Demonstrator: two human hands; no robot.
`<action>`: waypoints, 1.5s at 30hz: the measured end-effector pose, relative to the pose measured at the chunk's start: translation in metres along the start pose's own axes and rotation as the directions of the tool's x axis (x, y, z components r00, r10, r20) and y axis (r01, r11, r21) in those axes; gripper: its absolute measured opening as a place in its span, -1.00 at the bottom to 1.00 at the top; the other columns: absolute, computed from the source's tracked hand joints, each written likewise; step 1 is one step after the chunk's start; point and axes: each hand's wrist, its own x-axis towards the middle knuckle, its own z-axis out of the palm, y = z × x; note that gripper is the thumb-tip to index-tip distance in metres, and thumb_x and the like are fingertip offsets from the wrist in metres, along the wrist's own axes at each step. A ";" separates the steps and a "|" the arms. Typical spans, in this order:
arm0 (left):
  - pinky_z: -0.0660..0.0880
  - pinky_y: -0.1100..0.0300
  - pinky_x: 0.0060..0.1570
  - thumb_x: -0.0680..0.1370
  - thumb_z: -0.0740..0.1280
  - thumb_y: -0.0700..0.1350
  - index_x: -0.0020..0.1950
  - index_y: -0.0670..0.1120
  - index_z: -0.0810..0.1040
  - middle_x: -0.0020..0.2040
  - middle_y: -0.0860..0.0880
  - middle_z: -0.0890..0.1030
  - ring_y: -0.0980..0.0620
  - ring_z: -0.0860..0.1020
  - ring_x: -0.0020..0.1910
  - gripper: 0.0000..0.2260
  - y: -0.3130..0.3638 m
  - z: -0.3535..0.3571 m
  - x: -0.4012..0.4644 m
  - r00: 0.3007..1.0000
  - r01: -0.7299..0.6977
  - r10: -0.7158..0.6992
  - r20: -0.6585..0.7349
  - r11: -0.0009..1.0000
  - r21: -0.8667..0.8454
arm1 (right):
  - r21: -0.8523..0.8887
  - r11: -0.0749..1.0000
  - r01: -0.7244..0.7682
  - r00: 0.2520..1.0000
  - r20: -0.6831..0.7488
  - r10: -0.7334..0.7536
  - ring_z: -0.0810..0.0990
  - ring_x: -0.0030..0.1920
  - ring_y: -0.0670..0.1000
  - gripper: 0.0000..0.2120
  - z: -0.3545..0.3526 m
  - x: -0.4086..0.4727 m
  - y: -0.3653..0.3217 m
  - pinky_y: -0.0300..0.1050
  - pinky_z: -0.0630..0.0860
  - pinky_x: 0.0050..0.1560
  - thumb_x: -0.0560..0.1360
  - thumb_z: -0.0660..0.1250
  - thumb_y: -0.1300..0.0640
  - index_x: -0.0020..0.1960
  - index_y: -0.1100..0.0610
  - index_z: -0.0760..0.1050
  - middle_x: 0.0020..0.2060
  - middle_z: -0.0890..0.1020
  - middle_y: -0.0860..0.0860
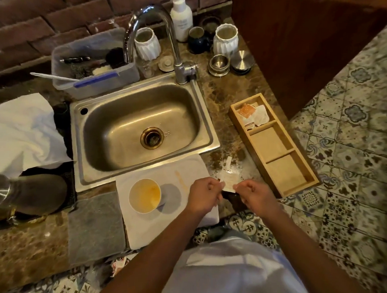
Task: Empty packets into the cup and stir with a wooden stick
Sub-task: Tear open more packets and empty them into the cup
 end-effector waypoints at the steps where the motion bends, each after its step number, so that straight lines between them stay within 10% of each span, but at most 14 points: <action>1: 0.52 0.12 -0.39 0.57 0.43 -0.03 -0.17 -0.16 0.66 -0.43 -0.04 0.65 0.05 0.54 -0.53 -0.78 -0.001 0.004 0.004 1.000 0.002 -0.003 0.005 1.000 0.023 | -0.014 1.000 -0.012 1.000 -0.016 0.012 0.47 -0.46 -0.05 -0.79 -0.002 0.002 0.002 -0.09 0.39 -0.33 0.54 0.44 0.01 -0.21 0.10 0.65 -0.50 0.57 -0.03; 31: 0.51 0.21 -0.24 0.49 0.50 -0.02 -0.19 0.02 0.61 -0.29 0.05 0.65 0.11 0.60 -0.32 -0.88 -0.007 0.035 0.054 0.992 0.040 0.012 -0.126 0.915 0.401 | -0.444 0.893 -0.068 0.996 -0.082 0.035 0.63 -0.21 0.00 -0.75 -0.005 0.054 0.009 -0.05 0.57 -0.16 0.51 0.34 -0.09 -0.23 0.05 0.60 -0.30 0.66 -0.06; 45: 0.50 0.12 -0.25 0.44 0.50 -0.03 -0.21 0.06 0.46 -0.26 0.03 0.61 0.01 0.58 -0.27 -0.79 0.000 0.036 0.052 0.985 0.109 -0.055 -0.164 0.932 0.347 | -0.383 0.920 -0.087 0.992 -0.115 0.046 0.62 -0.21 0.00 -0.79 -0.003 0.045 0.000 0.02 0.60 -0.16 0.47 0.40 -0.10 -0.22 0.02 0.53 -0.29 0.64 -0.05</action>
